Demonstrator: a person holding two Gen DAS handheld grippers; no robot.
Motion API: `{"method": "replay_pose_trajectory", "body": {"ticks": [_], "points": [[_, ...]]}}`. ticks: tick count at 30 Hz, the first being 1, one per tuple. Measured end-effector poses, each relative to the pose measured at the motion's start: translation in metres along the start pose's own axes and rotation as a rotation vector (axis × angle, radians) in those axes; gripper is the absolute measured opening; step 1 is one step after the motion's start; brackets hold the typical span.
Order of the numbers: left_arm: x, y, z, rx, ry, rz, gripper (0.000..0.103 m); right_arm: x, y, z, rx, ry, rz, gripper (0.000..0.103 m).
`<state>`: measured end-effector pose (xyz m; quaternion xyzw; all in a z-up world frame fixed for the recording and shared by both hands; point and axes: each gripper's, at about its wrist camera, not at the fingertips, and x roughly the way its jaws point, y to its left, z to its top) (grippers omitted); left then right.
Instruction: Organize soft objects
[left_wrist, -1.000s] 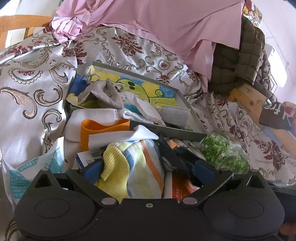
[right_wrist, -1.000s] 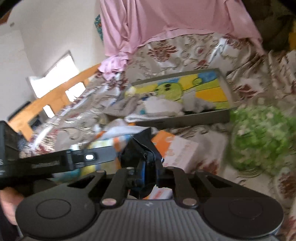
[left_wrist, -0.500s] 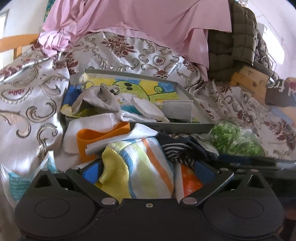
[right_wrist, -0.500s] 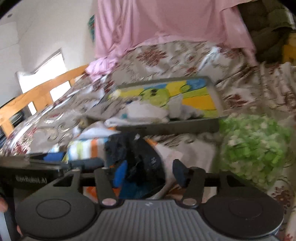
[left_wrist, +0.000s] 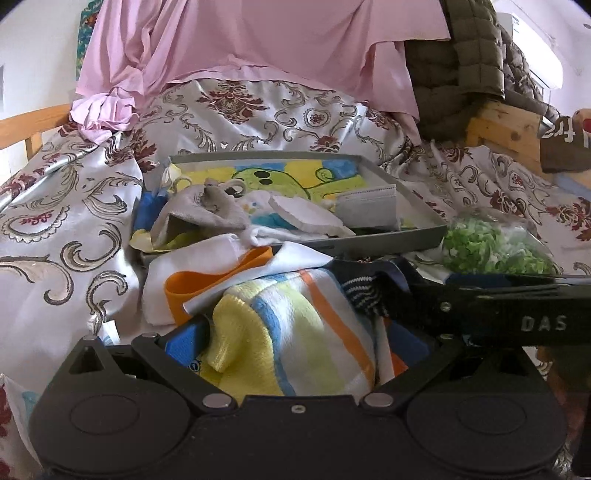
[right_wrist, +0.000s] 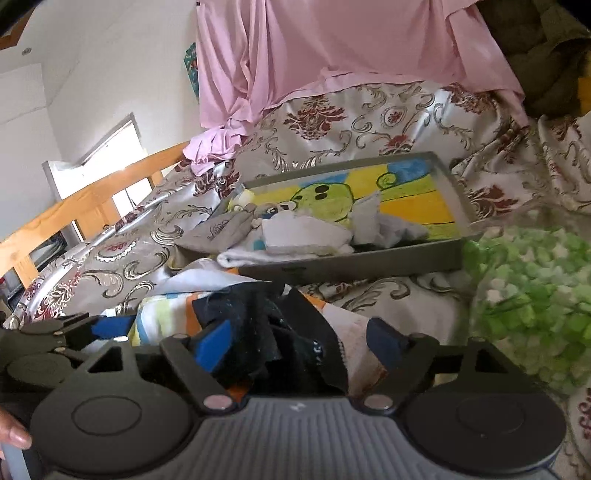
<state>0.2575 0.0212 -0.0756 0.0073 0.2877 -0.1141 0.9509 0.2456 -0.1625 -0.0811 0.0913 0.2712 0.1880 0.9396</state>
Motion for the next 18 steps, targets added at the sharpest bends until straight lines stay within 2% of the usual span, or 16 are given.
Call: {"method": "replay_pose_trajectory", "body": {"ticks": [4,6,9,12,15,18], "points": [[-0.001,-0.001,-0.001,0.002,-0.002,0.001,0.101,0.006,0.004,0.003,-0.024,0.002,0.015,0.08],[-0.001,-0.002,-0.001,0.001,-0.002,0.002,0.099,0.006,0.006,0.002,-0.049,0.005,0.002,0.072],[-0.003,-0.003,-0.001,-0.015,0.001,0.012,0.093,0.006,0.008,0.002,-0.053,0.009,-0.012,0.059],[-0.01,-0.012,-0.004,-0.014,-0.013,0.031,0.083,0.005,0.007,-0.001,-0.055,-0.001,-0.036,0.05],[-0.013,-0.018,-0.007,0.013,-0.029,0.021,0.079,0.002,0.008,-0.003,-0.077,-0.001,-0.07,0.044],[-0.013,-0.014,-0.007,-0.016,-0.029,0.013,0.072,-0.001,0.009,-0.004,-0.081,0.003,-0.092,0.036]]}}
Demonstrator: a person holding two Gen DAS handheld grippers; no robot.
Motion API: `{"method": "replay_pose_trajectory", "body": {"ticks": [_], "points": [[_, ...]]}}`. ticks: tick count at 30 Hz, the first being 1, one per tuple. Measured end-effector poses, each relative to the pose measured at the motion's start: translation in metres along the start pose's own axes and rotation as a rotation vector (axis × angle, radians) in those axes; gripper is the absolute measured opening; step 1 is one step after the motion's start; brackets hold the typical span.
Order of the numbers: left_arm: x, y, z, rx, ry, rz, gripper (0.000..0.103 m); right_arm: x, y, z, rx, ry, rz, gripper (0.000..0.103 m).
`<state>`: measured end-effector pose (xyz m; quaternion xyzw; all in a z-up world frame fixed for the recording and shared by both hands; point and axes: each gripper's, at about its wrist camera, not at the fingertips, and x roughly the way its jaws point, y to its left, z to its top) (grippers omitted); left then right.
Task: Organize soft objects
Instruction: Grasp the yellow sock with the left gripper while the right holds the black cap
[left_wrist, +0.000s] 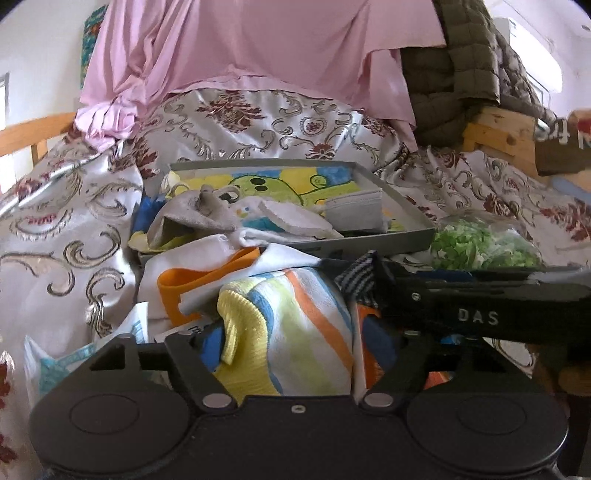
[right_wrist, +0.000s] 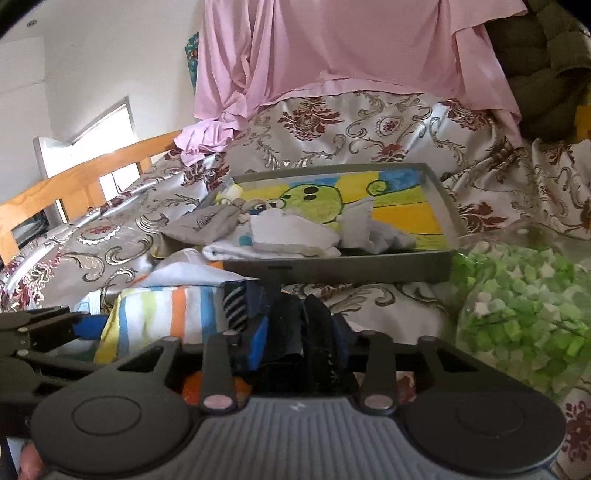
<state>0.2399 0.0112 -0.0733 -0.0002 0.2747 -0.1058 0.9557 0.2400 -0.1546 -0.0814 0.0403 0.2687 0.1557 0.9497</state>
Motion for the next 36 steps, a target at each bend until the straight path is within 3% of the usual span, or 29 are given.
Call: {"method": "replay_pose_trajectory", "body": {"ticks": [2,6,8,14,18,22,24,26,28,33,36], "points": [[0.001,0.001,0.001,0.007,0.016,0.044,0.046,-0.003,-0.001,-0.001,0.0,-0.001,-0.016,0.035],[-0.002,0.005,-0.001,0.019,0.009,0.046,0.043,-0.011,-0.001,-0.005,0.003,0.009,-0.042,0.031],[-0.005,0.006,-0.002,0.019,0.014,0.049,0.035,-0.016,0.0,-0.007,0.0,0.016,-0.054,0.029],[-0.03,0.014,-0.003,-0.095,0.069,0.06,0.022,-0.034,0.008,-0.014,-0.008,0.046,-0.042,0.024],[-0.052,0.016,-0.009,-0.178,0.118,0.098,0.022,-0.042,0.02,-0.016,-0.051,0.061,-0.009,0.024],[-0.059,0.007,-0.011,-0.122,0.104,0.137,0.026,-0.046,0.027,-0.018,-0.083,0.06,0.001,0.026],[-0.059,0.006,-0.011,-0.129,0.094,0.131,0.035,-0.047,0.025,-0.018,-0.074,0.058,0.008,0.031],[-0.056,0.01,-0.012,-0.168,0.085,0.108,0.054,-0.047,0.021,-0.017,-0.051,0.05,0.018,0.037],[-0.052,0.013,-0.012,-0.197,0.076,0.096,0.061,-0.046,0.018,-0.016,-0.032,0.046,0.026,0.041],[-0.038,0.023,-0.013,-0.27,0.091,0.076,0.062,-0.039,0.015,-0.017,-0.022,0.056,0.041,0.057],[-0.03,0.028,-0.014,-0.3,0.124,0.071,0.055,-0.037,0.016,-0.018,-0.028,0.056,0.05,0.065]]}}
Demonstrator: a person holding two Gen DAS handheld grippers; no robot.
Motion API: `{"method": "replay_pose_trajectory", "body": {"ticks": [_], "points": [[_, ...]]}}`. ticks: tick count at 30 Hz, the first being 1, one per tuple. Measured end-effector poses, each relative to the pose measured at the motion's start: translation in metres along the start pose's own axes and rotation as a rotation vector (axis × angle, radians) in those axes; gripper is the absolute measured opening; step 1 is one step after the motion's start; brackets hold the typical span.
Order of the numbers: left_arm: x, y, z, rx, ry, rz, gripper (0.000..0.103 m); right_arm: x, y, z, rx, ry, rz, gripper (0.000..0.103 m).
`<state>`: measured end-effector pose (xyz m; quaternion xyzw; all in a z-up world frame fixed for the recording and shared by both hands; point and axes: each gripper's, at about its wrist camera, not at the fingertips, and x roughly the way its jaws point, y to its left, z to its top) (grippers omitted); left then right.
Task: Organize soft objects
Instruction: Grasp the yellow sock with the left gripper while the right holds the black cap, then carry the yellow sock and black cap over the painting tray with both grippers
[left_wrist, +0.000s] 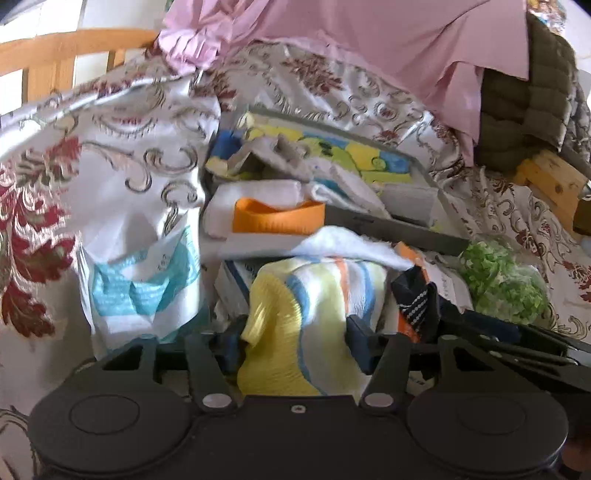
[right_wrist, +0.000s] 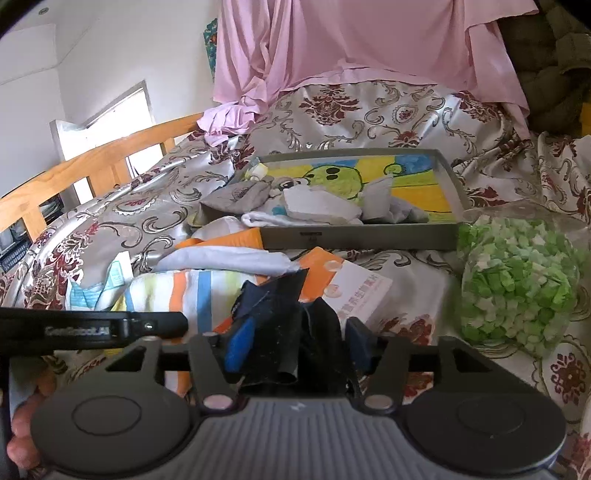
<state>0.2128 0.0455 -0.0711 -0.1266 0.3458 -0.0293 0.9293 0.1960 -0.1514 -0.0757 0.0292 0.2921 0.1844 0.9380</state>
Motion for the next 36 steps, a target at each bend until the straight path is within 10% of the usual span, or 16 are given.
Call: {"method": "replay_pose_trajectory", "body": {"ticks": [5,16,22,28,36], "points": [[0.0,0.0,-0.001,0.014,0.008,-0.008,0.034,0.002,0.003,-0.001,-0.01,0.026,0.008,0.077],[-0.019,-0.015,-0.008,0.141,-0.028,-0.005,0.02,-0.007,0.027,-0.008,-0.171,0.007,-0.004,0.071],[-0.025,-0.022,-0.012,0.205,-0.04,-0.003,0.016,-0.005,0.031,-0.009,-0.207,0.023,0.009,0.055],[-0.044,-0.031,-0.015,0.247,-0.058,-0.044,0.014,-0.015,0.043,-0.012,-0.278,0.042,-0.001,0.017],[-0.077,-0.034,-0.024,0.227,-0.077,-0.086,0.014,-0.046,0.042,-0.011,-0.247,0.002,-0.051,0.012]]}}
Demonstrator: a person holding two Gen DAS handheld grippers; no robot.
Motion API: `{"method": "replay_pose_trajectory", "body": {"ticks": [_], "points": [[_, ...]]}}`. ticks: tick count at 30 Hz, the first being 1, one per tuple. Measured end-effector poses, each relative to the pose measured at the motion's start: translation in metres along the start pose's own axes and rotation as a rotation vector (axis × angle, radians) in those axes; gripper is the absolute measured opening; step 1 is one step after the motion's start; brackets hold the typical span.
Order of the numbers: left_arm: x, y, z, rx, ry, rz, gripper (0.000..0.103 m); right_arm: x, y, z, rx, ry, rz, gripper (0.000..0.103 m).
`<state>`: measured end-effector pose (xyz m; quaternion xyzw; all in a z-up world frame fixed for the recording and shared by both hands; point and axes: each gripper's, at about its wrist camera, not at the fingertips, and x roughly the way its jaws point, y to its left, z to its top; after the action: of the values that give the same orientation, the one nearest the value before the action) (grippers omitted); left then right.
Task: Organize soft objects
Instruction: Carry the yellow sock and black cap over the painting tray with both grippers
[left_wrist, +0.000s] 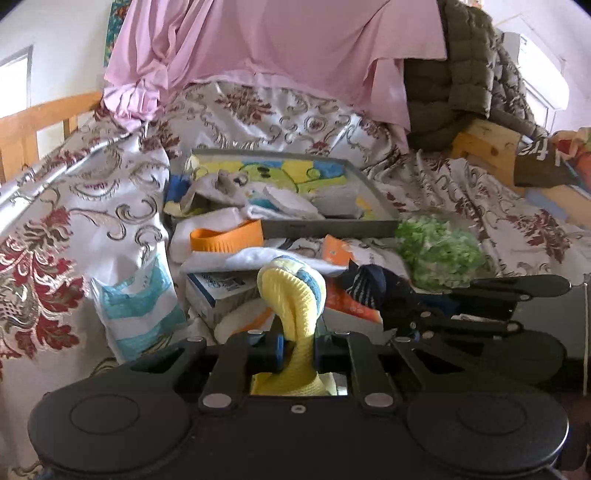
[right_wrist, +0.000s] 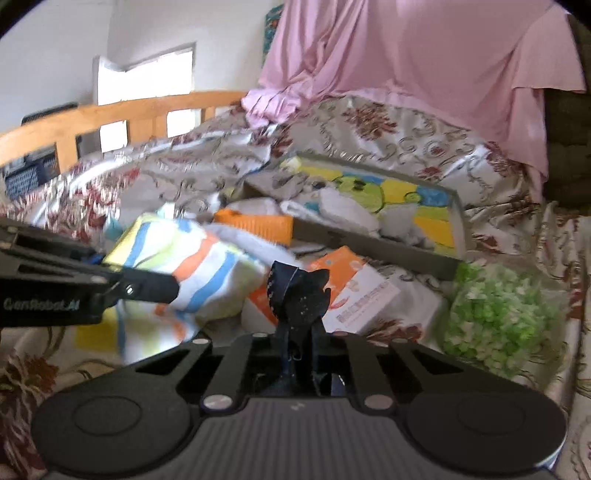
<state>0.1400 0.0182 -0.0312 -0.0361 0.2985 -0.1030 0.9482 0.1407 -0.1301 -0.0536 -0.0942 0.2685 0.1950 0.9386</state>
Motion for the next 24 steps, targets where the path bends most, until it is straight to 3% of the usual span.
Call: {"method": "replay_pose_trajectory", "body": {"ticks": [12,17,24], "points": [[-0.059,-0.002,0.016,-0.061,-0.171,-0.039,0.014,-0.037,-0.015,0.011,0.079,-0.162,-0.03,0.012],[-0.056,0.006,0.045,-0.137,-0.203,-0.035,0.014,-0.038,-0.024,0.014,0.109,-0.186,-0.019,0.012],[-0.02,0.007,0.103,-0.102,-0.252,-0.021,0.016,-0.007,-0.052,0.049,0.108,-0.232,0.025,0.012]]}}
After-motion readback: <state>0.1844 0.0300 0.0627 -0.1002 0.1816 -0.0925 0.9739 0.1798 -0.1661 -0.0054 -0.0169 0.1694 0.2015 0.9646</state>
